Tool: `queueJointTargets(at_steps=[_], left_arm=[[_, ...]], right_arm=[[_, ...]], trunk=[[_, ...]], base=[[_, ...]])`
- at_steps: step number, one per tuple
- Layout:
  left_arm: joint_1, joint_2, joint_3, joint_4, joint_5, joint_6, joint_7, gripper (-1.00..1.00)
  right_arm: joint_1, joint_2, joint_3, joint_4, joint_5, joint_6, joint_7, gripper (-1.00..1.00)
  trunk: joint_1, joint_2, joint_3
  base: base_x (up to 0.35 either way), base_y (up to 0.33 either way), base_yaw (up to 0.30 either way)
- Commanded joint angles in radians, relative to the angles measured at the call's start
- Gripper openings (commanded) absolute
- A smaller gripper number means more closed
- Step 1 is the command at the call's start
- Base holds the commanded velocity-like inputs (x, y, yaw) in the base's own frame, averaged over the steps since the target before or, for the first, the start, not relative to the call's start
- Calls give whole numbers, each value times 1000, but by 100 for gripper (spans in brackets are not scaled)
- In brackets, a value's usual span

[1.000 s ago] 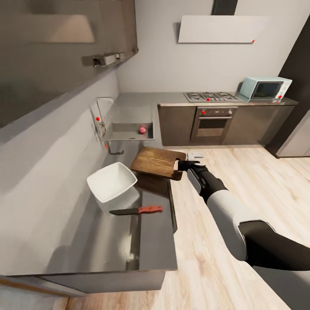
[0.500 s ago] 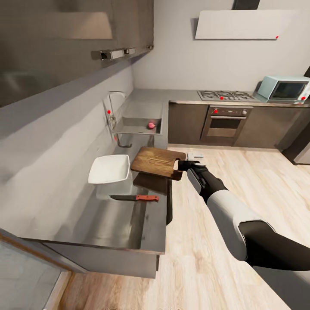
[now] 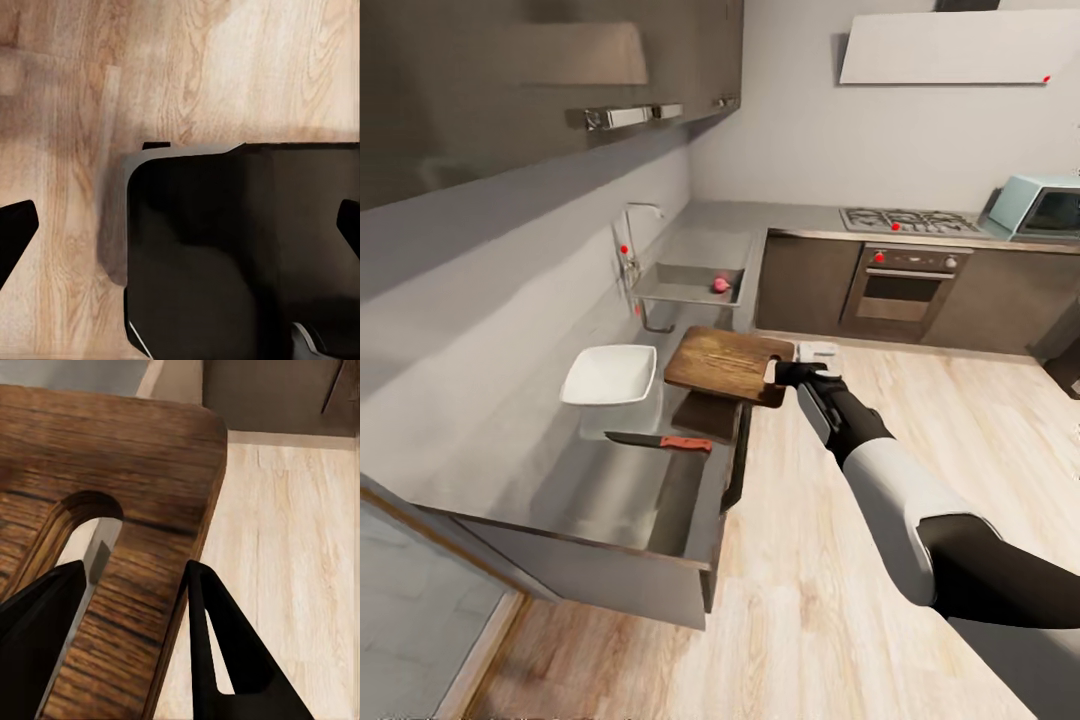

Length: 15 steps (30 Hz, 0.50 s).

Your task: In the kitchen, take the Vidalia onion out of the sink, dice it on the chopping board with the paring knife, put the diced onion into the bowl on the countertop, then place both the paring knife and the chopping board into the sink.

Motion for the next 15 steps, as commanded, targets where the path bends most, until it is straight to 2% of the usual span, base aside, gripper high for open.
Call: queueJointTargets(at_steps=[1, 3, 7, 9, 12, 15], left_arm=[[0, 0, 0, -1, -1, -3, 0, 100], [0, -6, 5, 5, 5, -2, 6, 100], [0, -4, 28, 28, 26, 2, 21, 100], [0, -3, 16, 39, 15, 3, 9, 100], [0, -10, -1, 56, -2, 0, -8, 100], [1, -13, -8, 73, -12, 0, -12, 100]], right_arm=[[-1, -1, 5, -4, -8, 5, -7, -100], [-1, -7, 11, 1, -6, 0, -1, -100], [0, 11, 40, 1, -7, 1, 20, -100], [0, 16, 31, -10, -7, 12, 20, -100], [0, -2, 8, -29, 9, 19, 1, -100], [0, -11, -9, -49, 15, 24, -18, -100]], trunk=[[0, -2, -2], [0, -2, -2], [0, -2, -2], [0, -2, -2], [0, -2, -2], [0, -2, -2]], base=[[-78, -292, 8], [-39, -146, 2], [0, 0, 0], [0, 0, 0], [15, -57, 0], [95, -219, 0]])
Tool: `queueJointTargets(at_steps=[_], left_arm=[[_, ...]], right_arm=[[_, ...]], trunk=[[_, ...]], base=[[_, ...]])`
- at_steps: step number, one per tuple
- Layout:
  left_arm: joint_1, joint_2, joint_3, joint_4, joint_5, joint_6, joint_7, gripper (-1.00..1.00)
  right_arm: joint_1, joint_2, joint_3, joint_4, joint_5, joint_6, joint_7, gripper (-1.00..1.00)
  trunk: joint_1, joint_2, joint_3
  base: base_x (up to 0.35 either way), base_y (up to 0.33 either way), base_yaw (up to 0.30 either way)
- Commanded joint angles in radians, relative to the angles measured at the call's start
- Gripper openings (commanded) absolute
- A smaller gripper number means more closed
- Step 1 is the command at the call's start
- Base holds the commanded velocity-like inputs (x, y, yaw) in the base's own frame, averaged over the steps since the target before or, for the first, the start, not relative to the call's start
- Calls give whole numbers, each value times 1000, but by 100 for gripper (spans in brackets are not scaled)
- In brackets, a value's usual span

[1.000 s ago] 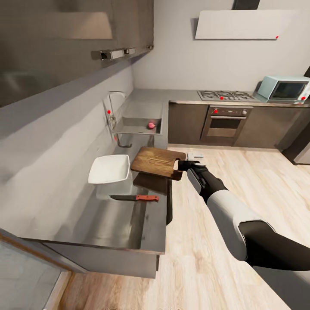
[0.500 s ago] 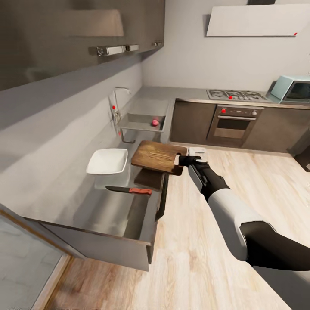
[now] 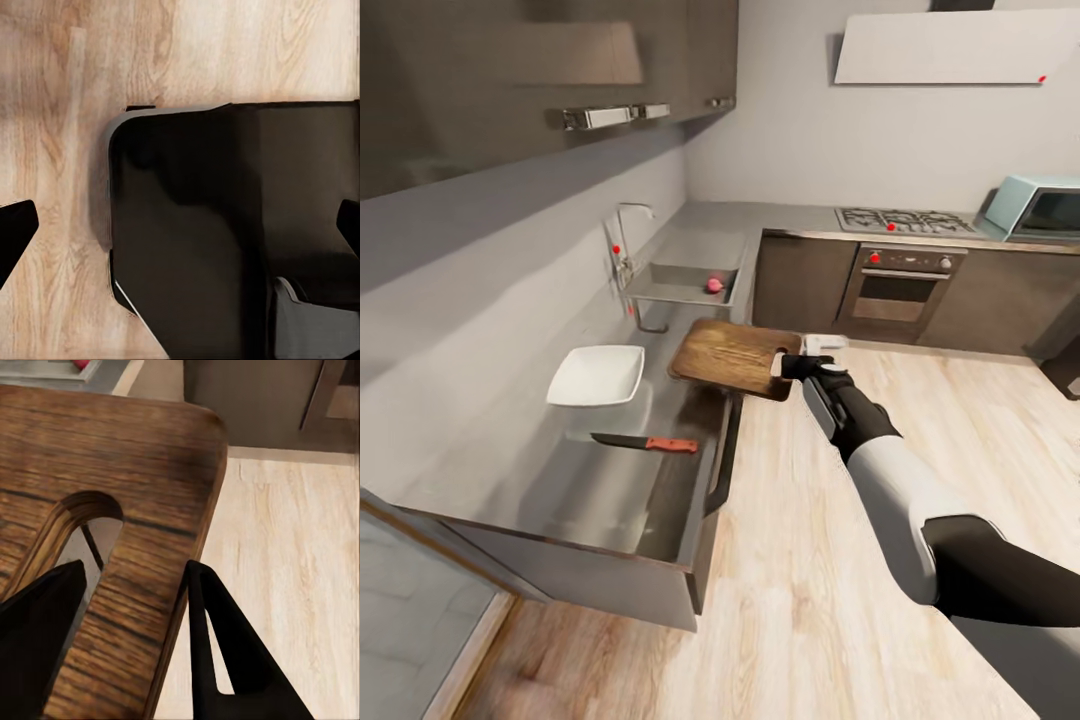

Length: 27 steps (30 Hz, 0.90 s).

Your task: In the kitchen, take the Vidalia onion out of the sink, dice it on the chopping board with the paring knife, put the diced onion into the bowl on the countertop, then place both the paring knife and the chopping board into the sink.

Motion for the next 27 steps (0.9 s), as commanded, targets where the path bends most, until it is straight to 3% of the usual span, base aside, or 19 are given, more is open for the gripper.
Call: queueJointTargets(at_steps=[1, 5, 15, 18, 19, 22, 24, 27], left_arm=[[0, 0, -1, 5, -2, -2, 0, 100], [-1, -1, -1, 28, -3, -3, 0, 100], [0, 0, 0, 84, 0, -1, 1, 100], [-1, 1, 0, 89, 0, -1, 1, 100], [0, 1, 0, 89, 0, -1, 1, 100], [-1, 1, 0, 89, 0, -1, 1, 100], [0, 1, 0, 89, 0, -1, 1, 100], [-1, 2, 0, 89, 1, -1, 1, 100]], right_arm=[[0, -1, 3, -7, -10, 7, -12, -100], [0, 4, 1, -30, -28, 18, -16, -100], [0, 8, 6, -82, -27, 74, 14, -100], [0, 6, 26, -96, -26, 91, 30, -100], [0, 6, 58, -142, -26, 168, 148, -100], [0, 4, 134, -157, -26, 175, 202, -100], [0, 4, 154, -159, -26, 181, 220, -100], [0, 5, 172, -205, -26, 255, 284, -100]], trunk=[[1, -2, -2], [1, -2, -2], [1, -2, -2], [1, -2, -2], [1, -2, -2], [1, -2, -2], [1, -2, -2], [1, -2, -2]], base=[[142, -263, 0], [174, -277, 0], [203, -283, 0], [207, -282, 0], [207, -282, 0], [207, -282, 0], [208, -282, 0], [208, -282, 0]])
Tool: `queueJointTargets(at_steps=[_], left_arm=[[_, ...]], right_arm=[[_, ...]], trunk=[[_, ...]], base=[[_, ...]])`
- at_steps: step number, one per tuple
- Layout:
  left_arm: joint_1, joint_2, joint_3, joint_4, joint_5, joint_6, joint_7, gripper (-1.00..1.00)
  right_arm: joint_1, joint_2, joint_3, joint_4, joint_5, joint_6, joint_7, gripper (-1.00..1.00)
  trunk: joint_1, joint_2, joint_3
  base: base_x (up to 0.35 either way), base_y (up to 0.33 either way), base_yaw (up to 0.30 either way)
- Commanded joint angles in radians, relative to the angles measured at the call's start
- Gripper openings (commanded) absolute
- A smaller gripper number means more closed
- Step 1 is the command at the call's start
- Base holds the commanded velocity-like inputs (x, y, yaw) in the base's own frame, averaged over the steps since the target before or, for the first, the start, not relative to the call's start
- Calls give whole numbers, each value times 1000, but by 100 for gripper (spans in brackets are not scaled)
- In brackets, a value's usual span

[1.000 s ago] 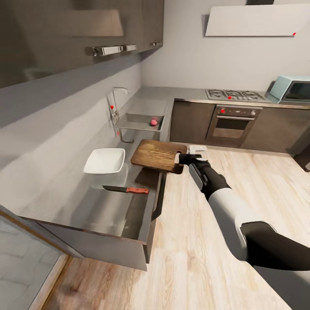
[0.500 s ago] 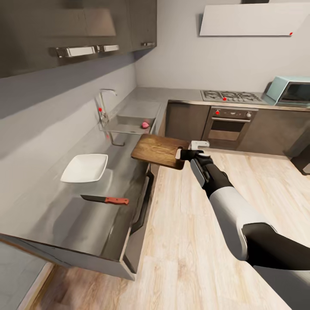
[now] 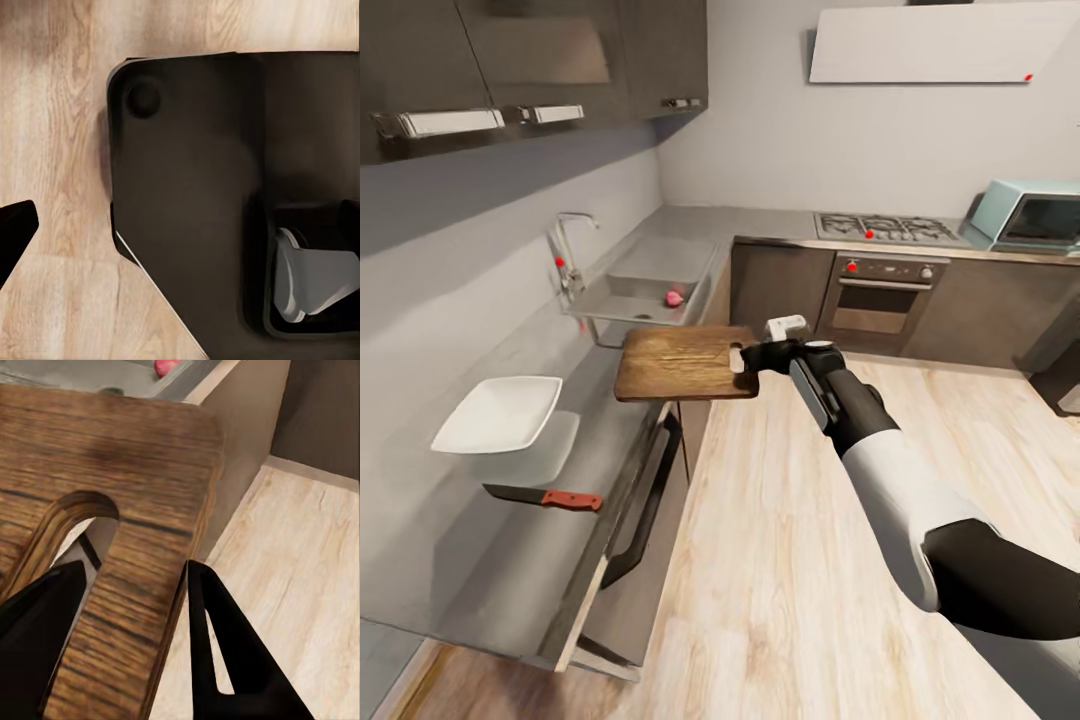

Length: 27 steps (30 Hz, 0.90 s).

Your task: In the kitchen, take the Vidalia onion out of the sink, dice it on the chopping board with the paring knife, put the diced onion into the bowl on the countertop, then place both the paring knife and the chopping board into the sink.

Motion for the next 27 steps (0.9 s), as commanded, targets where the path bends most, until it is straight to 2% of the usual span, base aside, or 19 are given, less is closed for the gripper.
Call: queueJointTargets(at_steps=[1, 2, 5, 7, 12, 15, 22, 27], left_arm=[[0, 0, -1, -1, -1, -3, 0, 100], [0, 1, 0, -1, -1, -3, 5, 100], [0, 1, 6, 0, 0, -3, 45, 100], [0, 1, 28, 1, 11, -3, 73, 100], [0, 0, 61, 2, 39, -3, 92, 100], [0, 1, 64, 2, 42, -3, 93, 100], [0, 0, 65, 3, 43, -3, 95, 100], [0, 0, 65, 1, 43, -3, 95, 100]], right_arm=[[-1, -1, 1, -17, 0, 26, 23, -100], [-1, -1, 2, -43, 2, 56, 65, -100], [-1, -1, 3, -69, 13, 75, 94, -100], [-1, 0, 7, -77, 17, 79, 105, -100], [-1, -1, 68, -99, 19, 82, 155, -100], [-1, -3, 81, -113, 20, 84, 178, -100], [-1, 0, 86, -117, 21, 84, 188, -100], [-1, 2, 88, -117, 20, 84, 188, -100]], trunk=[[1, -2, -1], [1, -2, -1], [1, -2, -1], [1, -2, -1], [1, -2, -1], [1, -2, -1], [1, -2, -1], [1, -2, -2]], base=[[208, -282, 0], [207, -282, 0], [207, -282, 0], [190, -285, 0], [151, -288, 0], [127, -291, 0], [124, -292, 4], [121, -293, 197]])
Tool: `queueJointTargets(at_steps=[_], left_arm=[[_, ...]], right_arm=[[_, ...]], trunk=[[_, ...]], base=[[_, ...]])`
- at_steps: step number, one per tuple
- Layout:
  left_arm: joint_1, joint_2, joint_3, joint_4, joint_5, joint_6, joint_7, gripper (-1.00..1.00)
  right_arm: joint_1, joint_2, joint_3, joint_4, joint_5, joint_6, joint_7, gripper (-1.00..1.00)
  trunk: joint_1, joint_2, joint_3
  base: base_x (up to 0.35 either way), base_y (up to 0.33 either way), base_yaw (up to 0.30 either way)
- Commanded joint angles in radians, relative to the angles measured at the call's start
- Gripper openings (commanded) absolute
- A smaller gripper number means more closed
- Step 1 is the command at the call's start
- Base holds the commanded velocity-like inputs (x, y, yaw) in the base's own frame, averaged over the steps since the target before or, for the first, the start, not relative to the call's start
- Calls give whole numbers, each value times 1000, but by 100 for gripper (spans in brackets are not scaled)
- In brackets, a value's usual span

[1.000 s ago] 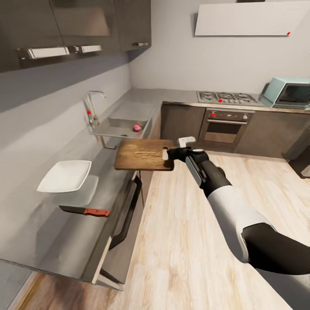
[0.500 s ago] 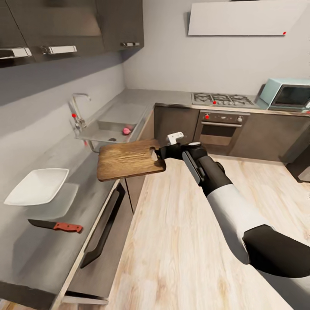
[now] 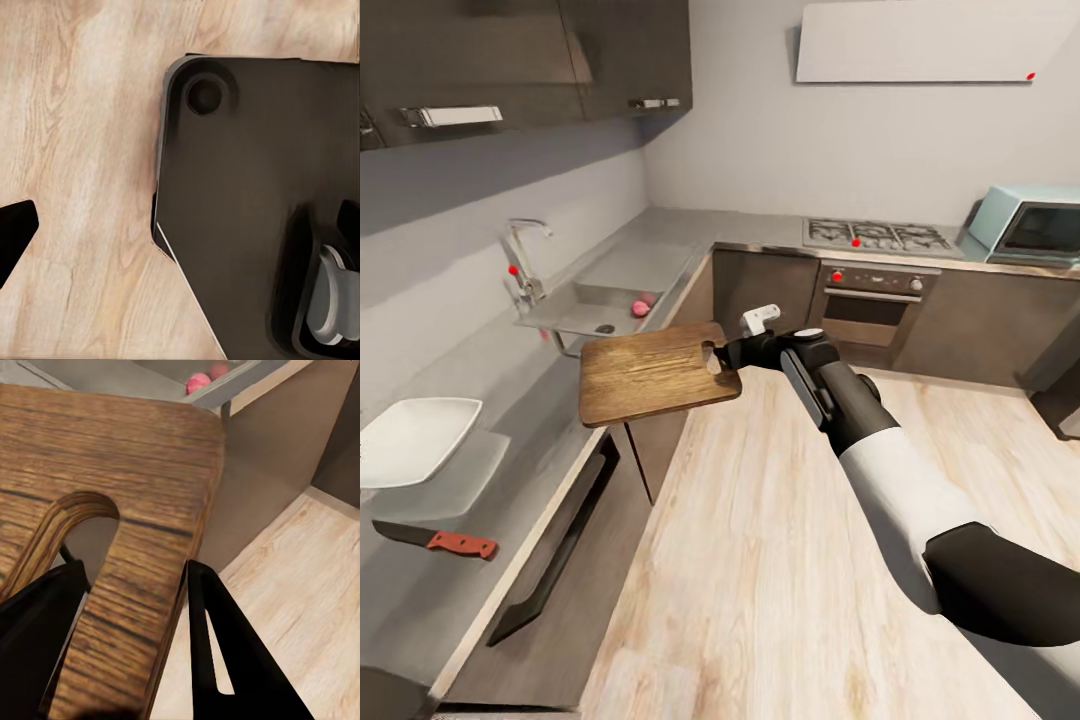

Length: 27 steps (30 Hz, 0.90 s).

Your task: In the kitchen, take the Vidalia onion out of the sink, dice it on the chopping board with the paring knife, put the diced onion into the bowl on the countertop, then place both the paring knife and the chopping board into the sink.

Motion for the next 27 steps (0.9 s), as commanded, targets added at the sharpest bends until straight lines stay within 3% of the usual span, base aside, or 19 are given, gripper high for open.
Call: queueJointTargets(at_steps=[1, 27], left_arm=[[0, 0, 4, -1, 2, -3, 0, 100], [0, 1, 6, -3, 2, -4, 0, 100]], right_arm=[[-1, 0, 1, -1, -5, 5, 0, -100], [0, 1, 6, -1, -5, 5, 1, -100]], trunk=[[1, -2, -2], [1, -2, -18]], base=[[120, -294, 257], [118, -296, 275]])
